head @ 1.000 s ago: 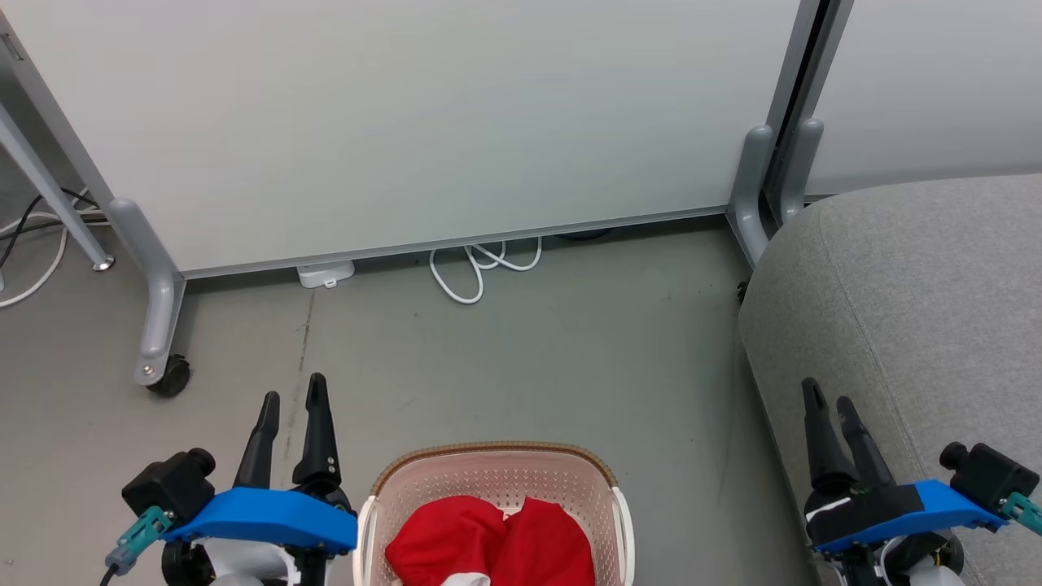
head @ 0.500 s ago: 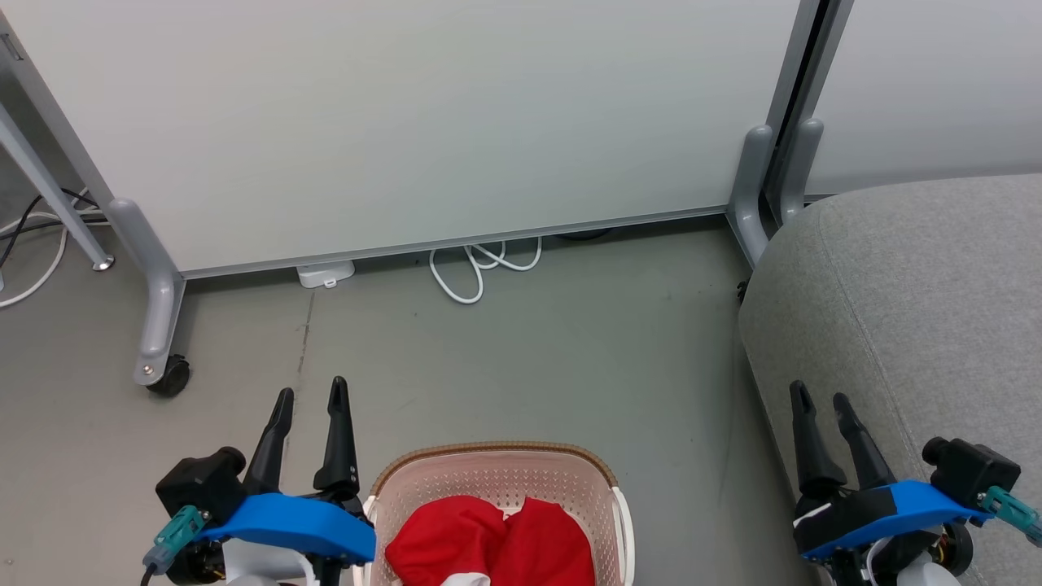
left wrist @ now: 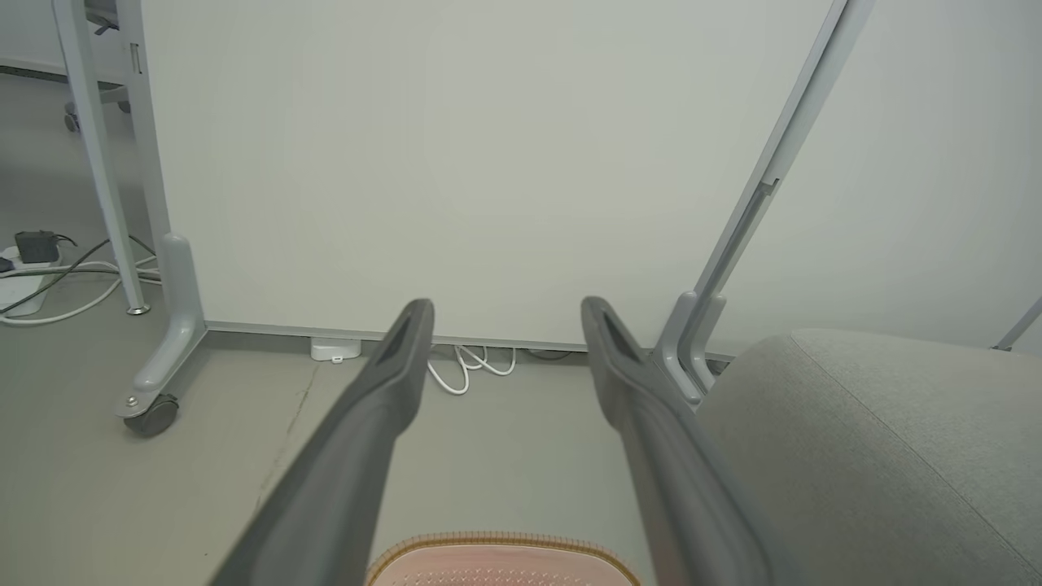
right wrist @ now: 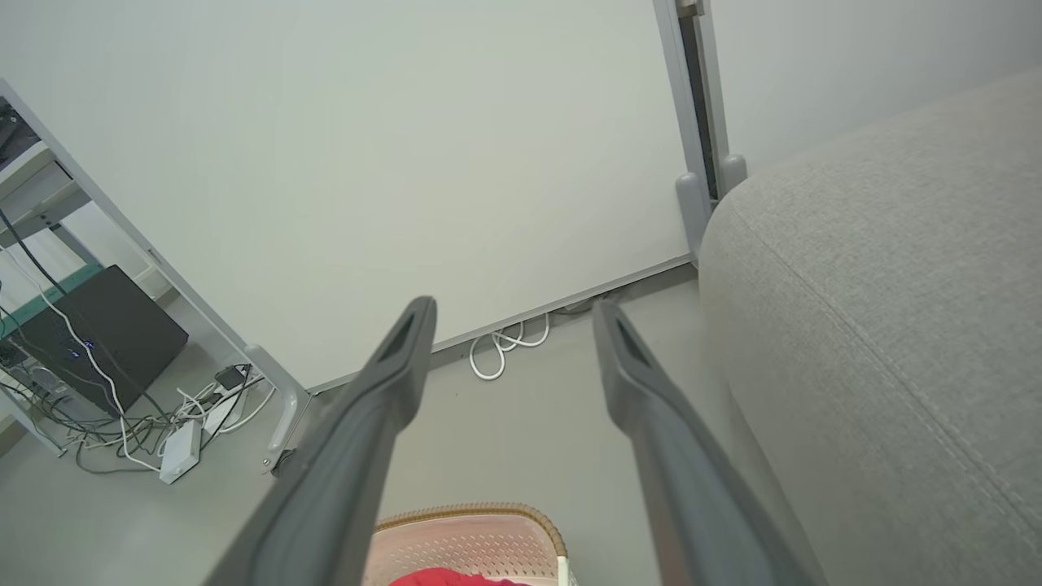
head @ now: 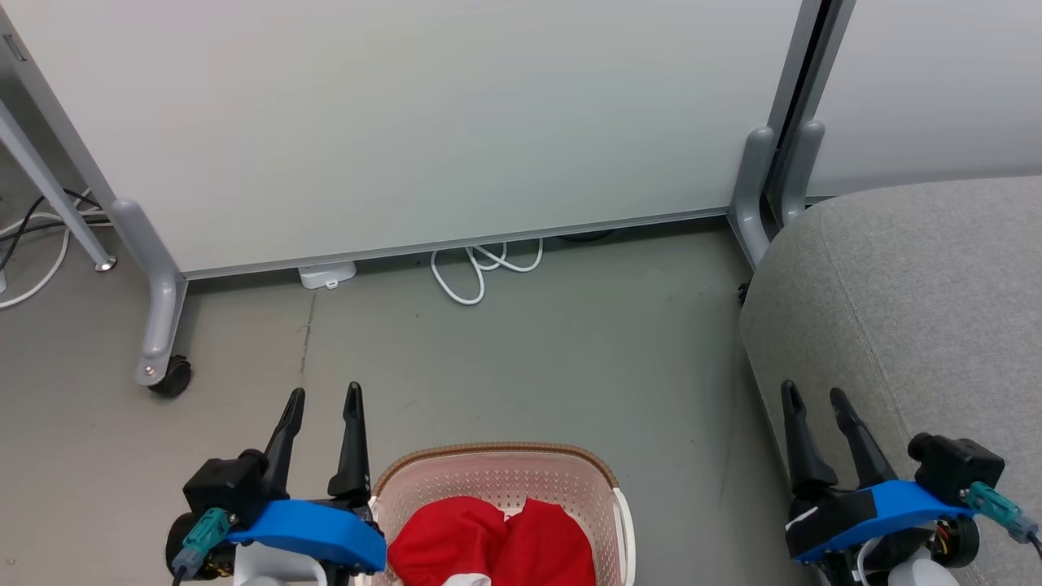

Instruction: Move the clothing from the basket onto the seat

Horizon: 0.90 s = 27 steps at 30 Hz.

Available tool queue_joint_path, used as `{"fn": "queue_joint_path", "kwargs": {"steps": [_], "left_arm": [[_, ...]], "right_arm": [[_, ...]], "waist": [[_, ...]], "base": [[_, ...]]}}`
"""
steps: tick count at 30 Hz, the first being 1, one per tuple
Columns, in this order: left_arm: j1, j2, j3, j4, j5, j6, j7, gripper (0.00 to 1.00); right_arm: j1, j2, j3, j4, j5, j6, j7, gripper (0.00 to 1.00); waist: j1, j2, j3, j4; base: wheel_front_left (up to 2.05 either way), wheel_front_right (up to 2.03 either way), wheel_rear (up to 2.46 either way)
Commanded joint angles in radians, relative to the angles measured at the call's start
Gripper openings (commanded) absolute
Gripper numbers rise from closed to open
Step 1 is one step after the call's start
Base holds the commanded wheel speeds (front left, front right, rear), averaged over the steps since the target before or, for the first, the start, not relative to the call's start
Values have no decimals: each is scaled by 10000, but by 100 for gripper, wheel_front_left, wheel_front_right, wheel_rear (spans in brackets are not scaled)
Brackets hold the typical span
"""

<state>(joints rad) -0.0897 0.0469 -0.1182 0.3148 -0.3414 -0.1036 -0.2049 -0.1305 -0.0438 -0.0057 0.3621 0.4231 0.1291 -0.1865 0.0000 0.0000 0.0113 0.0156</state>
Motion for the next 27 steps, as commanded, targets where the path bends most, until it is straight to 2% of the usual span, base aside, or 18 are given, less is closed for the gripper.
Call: {"fn": "queue_joint_path", "kwargs": {"steps": [1,27], "left_arm": [[-186,46,-66,-24,147,-33,-77,100],[-128,47,-385,151,1414,43,-568,100]], "right_arm": [[-177,-85,23,-18,-132,21,-46,100],[-195,-98,170,175,-1815,25,-480,100]], "waist": [[0,0,-1,0],[0,0,-73,57]], "base": [[0,0,0],[0,0,0]]}}
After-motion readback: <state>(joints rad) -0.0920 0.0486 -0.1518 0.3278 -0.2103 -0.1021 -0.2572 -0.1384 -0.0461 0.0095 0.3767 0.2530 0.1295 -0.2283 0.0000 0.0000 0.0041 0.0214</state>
